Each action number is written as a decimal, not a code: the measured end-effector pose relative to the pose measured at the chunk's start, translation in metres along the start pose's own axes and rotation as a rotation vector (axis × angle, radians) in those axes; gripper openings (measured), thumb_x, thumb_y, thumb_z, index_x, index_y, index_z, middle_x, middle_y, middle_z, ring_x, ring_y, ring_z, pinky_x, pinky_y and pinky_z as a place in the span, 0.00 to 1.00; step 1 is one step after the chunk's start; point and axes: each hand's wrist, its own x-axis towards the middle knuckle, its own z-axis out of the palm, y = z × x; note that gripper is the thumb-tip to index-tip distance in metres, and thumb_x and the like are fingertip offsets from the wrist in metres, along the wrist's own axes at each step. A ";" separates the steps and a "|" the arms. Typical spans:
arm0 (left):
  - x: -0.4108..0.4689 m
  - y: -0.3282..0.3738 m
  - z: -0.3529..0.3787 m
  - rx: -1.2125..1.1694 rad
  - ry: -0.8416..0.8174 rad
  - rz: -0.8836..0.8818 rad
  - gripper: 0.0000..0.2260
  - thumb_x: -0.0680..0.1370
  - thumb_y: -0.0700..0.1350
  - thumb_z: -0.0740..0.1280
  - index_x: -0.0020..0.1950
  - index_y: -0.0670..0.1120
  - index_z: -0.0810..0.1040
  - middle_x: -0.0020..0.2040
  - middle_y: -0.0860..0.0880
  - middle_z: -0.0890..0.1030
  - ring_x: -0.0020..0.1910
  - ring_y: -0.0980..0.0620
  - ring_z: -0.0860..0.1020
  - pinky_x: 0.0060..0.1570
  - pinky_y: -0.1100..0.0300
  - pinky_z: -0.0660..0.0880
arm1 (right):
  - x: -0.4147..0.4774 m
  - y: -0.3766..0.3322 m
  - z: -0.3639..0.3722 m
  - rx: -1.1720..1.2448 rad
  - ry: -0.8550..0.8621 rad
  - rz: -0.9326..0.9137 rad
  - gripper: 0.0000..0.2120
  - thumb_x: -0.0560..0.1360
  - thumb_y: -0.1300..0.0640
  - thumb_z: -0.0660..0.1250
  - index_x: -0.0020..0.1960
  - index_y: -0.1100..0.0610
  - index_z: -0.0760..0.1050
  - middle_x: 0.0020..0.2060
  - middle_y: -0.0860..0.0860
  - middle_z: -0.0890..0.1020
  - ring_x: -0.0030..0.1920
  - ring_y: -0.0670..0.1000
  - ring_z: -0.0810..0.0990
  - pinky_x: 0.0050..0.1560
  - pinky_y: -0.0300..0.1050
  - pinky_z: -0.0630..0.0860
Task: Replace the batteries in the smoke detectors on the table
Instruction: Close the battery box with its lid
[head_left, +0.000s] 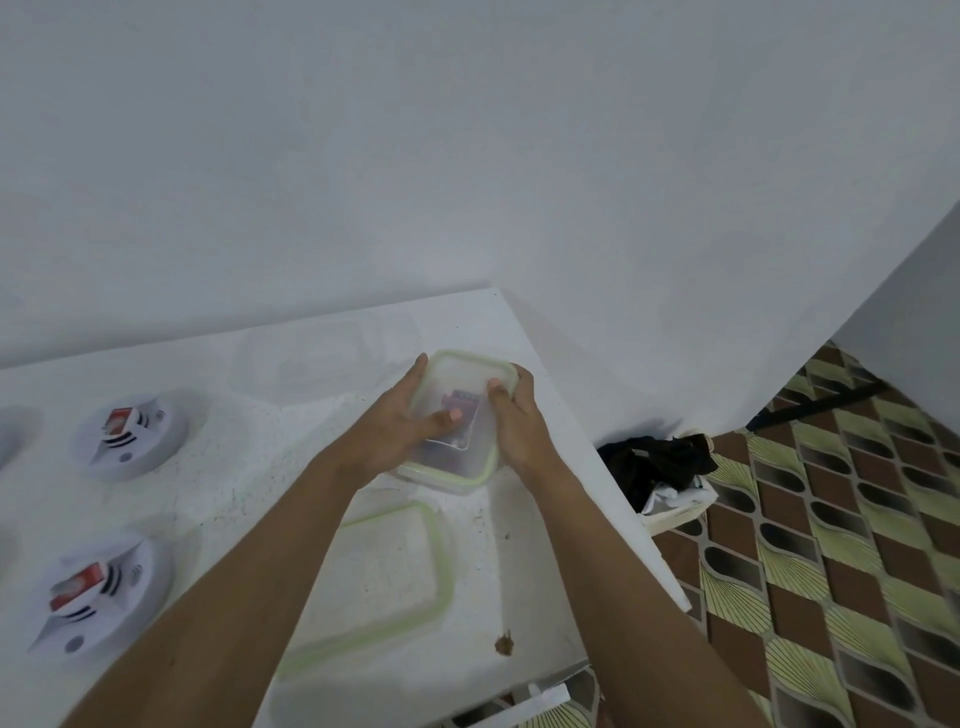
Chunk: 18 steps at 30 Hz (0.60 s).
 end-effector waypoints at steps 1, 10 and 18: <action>0.001 0.000 0.000 -0.008 -0.002 0.003 0.43 0.73 0.55 0.73 0.80 0.58 0.49 0.72 0.63 0.61 0.71 0.64 0.61 0.67 0.62 0.62 | 0.001 0.001 0.000 0.002 -0.001 -0.002 0.16 0.86 0.53 0.55 0.72 0.54 0.62 0.55 0.43 0.76 0.56 0.43 0.76 0.52 0.33 0.71; 0.003 0.004 -0.015 0.073 -0.083 -0.019 0.48 0.68 0.63 0.75 0.80 0.58 0.50 0.76 0.59 0.64 0.73 0.59 0.65 0.74 0.53 0.62 | 0.008 -0.004 -0.007 0.060 -0.048 0.101 0.14 0.83 0.53 0.60 0.68 0.51 0.68 0.56 0.46 0.78 0.57 0.49 0.79 0.53 0.43 0.76; -0.024 0.015 -0.023 0.483 0.504 -0.100 0.42 0.63 0.69 0.74 0.71 0.50 0.71 0.62 0.50 0.79 0.63 0.49 0.76 0.60 0.54 0.72 | -0.001 -0.015 -0.001 -0.123 0.013 0.096 0.14 0.76 0.43 0.67 0.59 0.46 0.76 0.54 0.47 0.81 0.55 0.51 0.81 0.58 0.54 0.80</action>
